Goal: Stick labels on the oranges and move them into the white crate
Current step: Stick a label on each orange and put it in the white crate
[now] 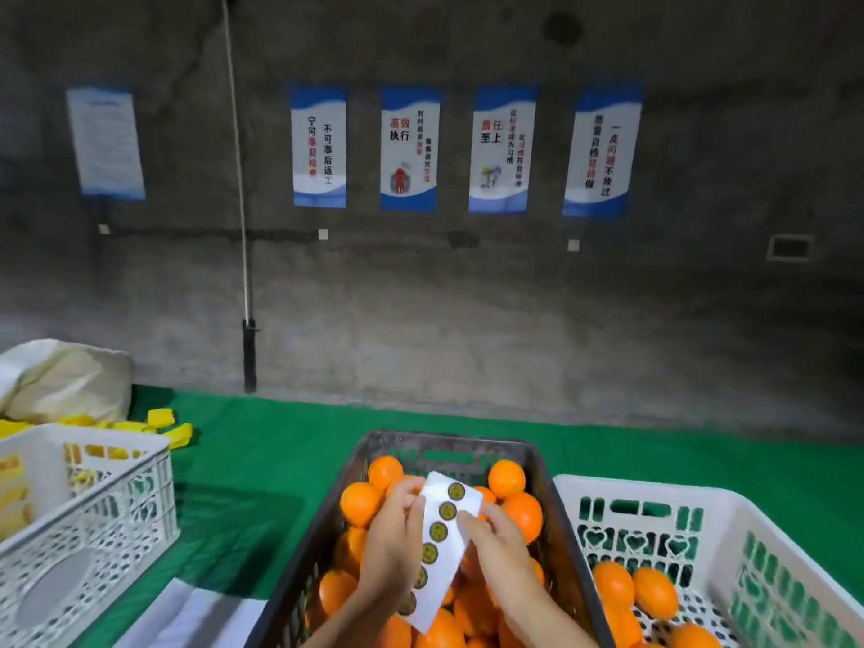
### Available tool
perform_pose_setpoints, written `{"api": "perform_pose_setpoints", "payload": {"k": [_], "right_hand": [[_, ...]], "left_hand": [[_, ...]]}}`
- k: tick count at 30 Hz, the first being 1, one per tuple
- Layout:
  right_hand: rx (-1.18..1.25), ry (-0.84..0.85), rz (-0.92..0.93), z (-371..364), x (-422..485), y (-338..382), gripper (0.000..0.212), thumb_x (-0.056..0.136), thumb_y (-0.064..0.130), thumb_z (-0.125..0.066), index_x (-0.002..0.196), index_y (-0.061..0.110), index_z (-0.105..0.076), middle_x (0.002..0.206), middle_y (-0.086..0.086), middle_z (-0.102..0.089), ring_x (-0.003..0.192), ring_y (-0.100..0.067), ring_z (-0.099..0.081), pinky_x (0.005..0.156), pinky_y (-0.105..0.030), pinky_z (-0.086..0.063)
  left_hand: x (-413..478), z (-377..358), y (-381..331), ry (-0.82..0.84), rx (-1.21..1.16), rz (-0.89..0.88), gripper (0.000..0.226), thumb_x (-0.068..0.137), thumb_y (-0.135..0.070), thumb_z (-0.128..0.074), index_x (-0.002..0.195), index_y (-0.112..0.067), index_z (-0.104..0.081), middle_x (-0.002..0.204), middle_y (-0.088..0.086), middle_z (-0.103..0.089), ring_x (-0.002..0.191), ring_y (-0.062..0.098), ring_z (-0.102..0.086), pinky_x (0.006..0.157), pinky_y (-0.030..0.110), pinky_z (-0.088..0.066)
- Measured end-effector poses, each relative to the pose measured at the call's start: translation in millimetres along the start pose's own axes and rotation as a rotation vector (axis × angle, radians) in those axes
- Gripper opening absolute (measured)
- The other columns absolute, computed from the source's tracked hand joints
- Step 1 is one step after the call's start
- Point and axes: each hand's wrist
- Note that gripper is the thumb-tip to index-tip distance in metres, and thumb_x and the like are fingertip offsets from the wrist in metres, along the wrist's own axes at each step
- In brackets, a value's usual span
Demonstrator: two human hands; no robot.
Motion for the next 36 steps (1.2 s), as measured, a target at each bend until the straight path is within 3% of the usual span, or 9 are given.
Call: {"api": "perform_pose_setpoints", "payload": {"k": [6, 11, 14, 18, 22, 29, 33, 34, 36], "right_hand": [[0.008, -0.06, 0.027, -12.4, 15.5, -13.0, 0.021, 0.102, 0.012, -0.054, 0.099, 0.001, -0.071, 0.09, -0.019, -0.075, 0.081, -0.03, -0.071, 0.072, -0.035, -0.054], [0.173, -0.056, -0.04, -4.3, 25.4, -5.3, 0.021, 0.095, 0.0, -0.055, 0.081, 0.004, -0.07, 0.079, -0.015, -0.073, 0.07, -0.023, -0.064, 0.065, -0.032, -0.048], [0.153, -0.024, -0.019, -5.9, 24.0, -3.9, 0.024, 0.094, 0.003, -0.053, 0.074, 0.005, -0.066, 0.072, -0.012, -0.067, 0.065, -0.02, -0.059, 0.062, -0.031, -0.045], [0.117, -0.057, 0.007, -7.5, 20.8, -4.1, 0.03, 0.093, 0.002, -0.049, 0.065, 0.006, -0.058, 0.063, -0.011, -0.06, 0.058, -0.019, -0.055, 0.053, -0.028, -0.042], [0.104, -0.095, 0.026, -7.9, 24.3, -8.7, 0.033, 0.092, -0.002, -0.047, 0.062, 0.009, -0.039, 0.062, -0.014, -0.043, 0.062, -0.025, -0.039, 0.057, -0.033, -0.031], [0.025, -0.016, 0.098, -8.8, 13.7, -8.2, 0.039, 0.097, 0.006, -0.047, 0.059, 0.015, -0.051, 0.056, -0.003, -0.053, 0.054, -0.017, -0.051, 0.049, -0.024, -0.039], [-0.279, -0.099, 0.224, -10.4, 9.7, -13.7, 0.021, 0.1, 0.024, -0.05, 0.08, 0.026, -0.053, 0.068, 0.006, -0.056, 0.062, -0.012, -0.051, 0.057, -0.034, -0.041], [-0.391, -0.135, 0.284, -10.1, 8.2, -14.9, 0.007, 0.1, 0.027, -0.053, 0.093, 0.03, -0.053, 0.081, 0.013, -0.058, 0.072, -0.009, -0.054, 0.063, -0.033, -0.045], [-0.586, -0.185, 0.411, -9.2, 9.1, -17.4, 0.029, 0.099, 0.027, -0.055, 0.127, 0.032, -0.05, 0.119, 0.019, -0.052, 0.107, -0.003, -0.052, 0.09, -0.03, -0.05]], "left_hand": [[10.4, -6.0, 19.3, 0.02, 0.131, -0.071, 0.022, 0.1, -0.035, -0.05, 0.099, -0.056, -0.053, 0.097, -0.031, -0.062, 0.091, -0.01, -0.061, 0.072, 0.007, -0.045], [19.0, -18.3, 30.9, 0.151, 0.402, -0.204, 0.027, 0.1, -0.038, -0.051, 0.123, -0.029, -0.062, 0.126, -0.019, -0.049, 0.113, -0.005, -0.048, 0.099, 0.01, -0.036], [16.5, -19.3, 28.7, 0.177, 0.427, -0.239, 0.03, 0.099, -0.04, -0.052, 0.126, -0.033, -0.062, 0.125, -0.025, -0.05, 0.109, -0.01, -0.045, 0.091, -0.001, -0.028], [11.9, -11.3, 16.9, 0.246, 0.121, -0.145, 0.016, 0.095, -0.042, -0.058, 0.104, -0.056, -0.062, 0.099, -0.023, -0.071, 0.089, -0.002, -0.066, 0.074, 0.023, -0.054], [9.7, -2.2, 8.7, 0.271, -0.017, -0.116, 0.017, 0.097, -0.035, -0.053, 0.093, -0.04, -0.069, 0.091, -0.008, -0.075, 0.083, 0.01, -0.072, 0.069, 0.029, -0.056], [4.4, -2.9, 4.4, 0.321, 0.03, -0.083, 0.024, 0.099, -0.033, -0.053, 0.078, -0.033, -0.064, 0.078, -0.004, -0.071, 0.073, 0.013, -0.07, 0.062, 0.026, -0.052], [4.7, 0.8, 3.2, 0.309, -0.021, -0.073, 0.027, 0.102, -0.027, -0.05, 0.079, -0.024, -0.064, 0.071, 0.007, -0.069, 0.067, 0.023, -0.068, 0.06, 0.042, -0.053], [4.8, 0.3, 4.5, 0.297, -0.017, -0.094, 0.029, 0.102, -0.025, -0.049, 0.076, -0.023, -0.062, 0.067, 0.005, -0.066, 0.063, 0.022, -0.064, 0.056, 0.043, -0.049], [4.6, -1.4, 5.9, 0.282, 0.006, -0.137, 0.034, 0.103, -0.023, -0.048, 0.071, -0.029, -0.057, 0.059, -0.005, -0.057, 0.054, 0.011, -0.052, 0.049, 0.036, -0.038]]}}
Point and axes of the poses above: each hand's wrist, its own x-axis towards the middle knuckle, its own z-axis out of the back of the hand, y = z × x
